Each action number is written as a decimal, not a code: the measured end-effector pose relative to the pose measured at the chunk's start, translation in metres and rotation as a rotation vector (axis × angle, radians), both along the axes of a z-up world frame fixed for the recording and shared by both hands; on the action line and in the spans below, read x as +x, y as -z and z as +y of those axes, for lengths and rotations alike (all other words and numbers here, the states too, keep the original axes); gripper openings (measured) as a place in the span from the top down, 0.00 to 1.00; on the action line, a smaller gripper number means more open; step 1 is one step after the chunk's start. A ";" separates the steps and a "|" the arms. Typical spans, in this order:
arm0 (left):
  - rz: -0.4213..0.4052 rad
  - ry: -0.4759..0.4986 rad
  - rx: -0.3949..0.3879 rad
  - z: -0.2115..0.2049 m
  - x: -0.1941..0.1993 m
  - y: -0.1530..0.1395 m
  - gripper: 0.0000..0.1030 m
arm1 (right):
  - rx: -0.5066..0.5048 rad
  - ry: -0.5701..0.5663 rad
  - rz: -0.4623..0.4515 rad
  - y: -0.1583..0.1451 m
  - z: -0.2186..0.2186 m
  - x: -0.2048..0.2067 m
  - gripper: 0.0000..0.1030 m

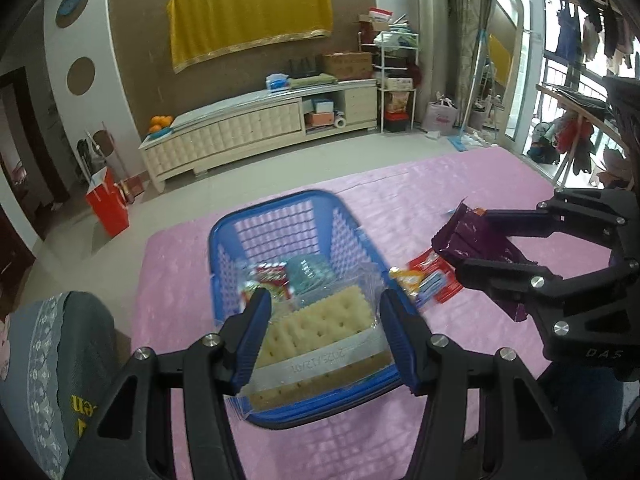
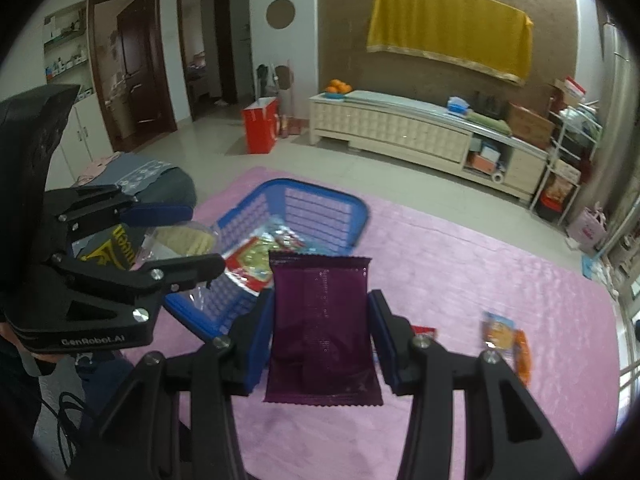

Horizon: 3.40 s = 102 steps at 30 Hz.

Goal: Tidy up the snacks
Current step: 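Carry the cracker stick pack and purple wrapper over the blue basket, then open both tools to drop the cracker stick pack and purple wrapper into the basket, then withdraw both tools and move toward the bun bag and orange sausage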

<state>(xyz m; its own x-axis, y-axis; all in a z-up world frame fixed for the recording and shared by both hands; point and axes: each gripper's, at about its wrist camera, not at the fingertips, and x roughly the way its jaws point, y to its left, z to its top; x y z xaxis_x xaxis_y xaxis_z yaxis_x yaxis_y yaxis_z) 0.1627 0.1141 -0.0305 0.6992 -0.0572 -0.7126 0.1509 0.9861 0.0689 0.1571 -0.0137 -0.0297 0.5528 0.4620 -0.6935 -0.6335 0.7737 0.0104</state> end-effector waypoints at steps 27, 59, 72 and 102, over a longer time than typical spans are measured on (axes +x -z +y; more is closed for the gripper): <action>0.059 0.026 -0.073 0.025 0.024 0.045 0.28 | -0.091 0.058 0.046 0.028 0.030 0.010 0.50; 0.052 -0.086 -0.079 0.093 0.003 0.047 0.27 | -0.130 -0.054 0.069 0.043 0.095 0.017 0.50; 0.056 -0.100 -0.073 0.088 -0.001 0.046 0.27 | -0.178 -0.065 0.051 0.045 0.098 0.010 0.28; 0.016 0.135 -0.019 -0.108 0.029 -0.006 0.27 | -0.123 0.184 -0.116 -0.018 -0.080 -0.001 0.25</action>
